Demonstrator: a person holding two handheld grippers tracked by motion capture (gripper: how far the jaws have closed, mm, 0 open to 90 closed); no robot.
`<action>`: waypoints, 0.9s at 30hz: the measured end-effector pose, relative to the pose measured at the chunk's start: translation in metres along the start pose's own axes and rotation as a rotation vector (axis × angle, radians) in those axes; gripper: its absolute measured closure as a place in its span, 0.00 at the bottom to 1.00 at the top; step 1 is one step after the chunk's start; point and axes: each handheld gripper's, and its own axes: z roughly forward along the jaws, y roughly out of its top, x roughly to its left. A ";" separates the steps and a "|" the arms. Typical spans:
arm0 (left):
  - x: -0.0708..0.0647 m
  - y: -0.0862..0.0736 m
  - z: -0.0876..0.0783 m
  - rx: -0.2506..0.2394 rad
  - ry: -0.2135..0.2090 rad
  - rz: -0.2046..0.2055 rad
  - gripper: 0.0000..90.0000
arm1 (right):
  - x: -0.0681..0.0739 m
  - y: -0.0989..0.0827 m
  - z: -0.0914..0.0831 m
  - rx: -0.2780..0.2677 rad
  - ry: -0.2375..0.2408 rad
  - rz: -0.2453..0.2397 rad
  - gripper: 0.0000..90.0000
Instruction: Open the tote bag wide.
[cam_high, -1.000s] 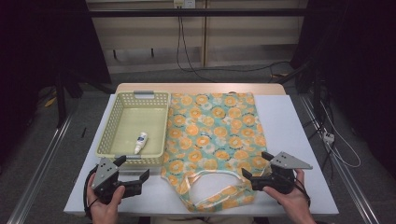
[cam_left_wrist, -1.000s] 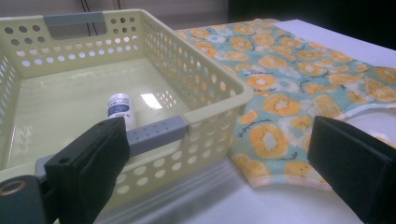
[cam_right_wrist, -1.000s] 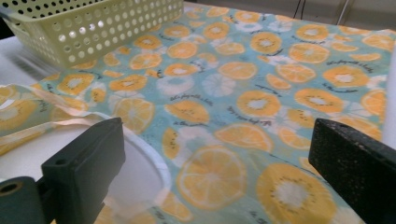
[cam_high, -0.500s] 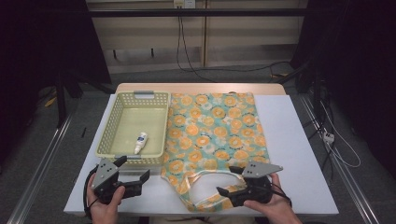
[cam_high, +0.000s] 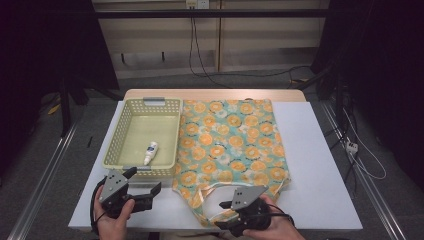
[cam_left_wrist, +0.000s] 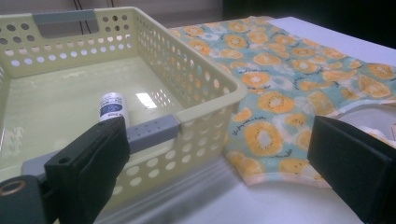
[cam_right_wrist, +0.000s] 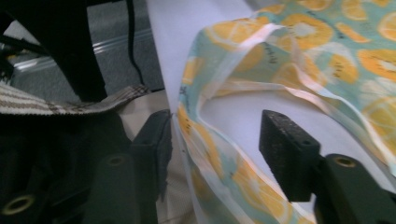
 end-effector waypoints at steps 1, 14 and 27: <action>0.000 0.000 0.000 -0.001 -0.001 -0.001 0.06 | 0.000 0.001 0.003 0.012 0.016 -0.003 0.58; -0.001 -0.001 -0.001 0.004 -0.001 -0.006 0.06 | -0.011 0.000 0.003 -0.014 0.069 0.087 0.96; 0.000 -0.001 -0.001 0.005 -0.002 -0.007 0.06 | -0.011 0.008 -0.008 -0.053 0.073 0.082 0.99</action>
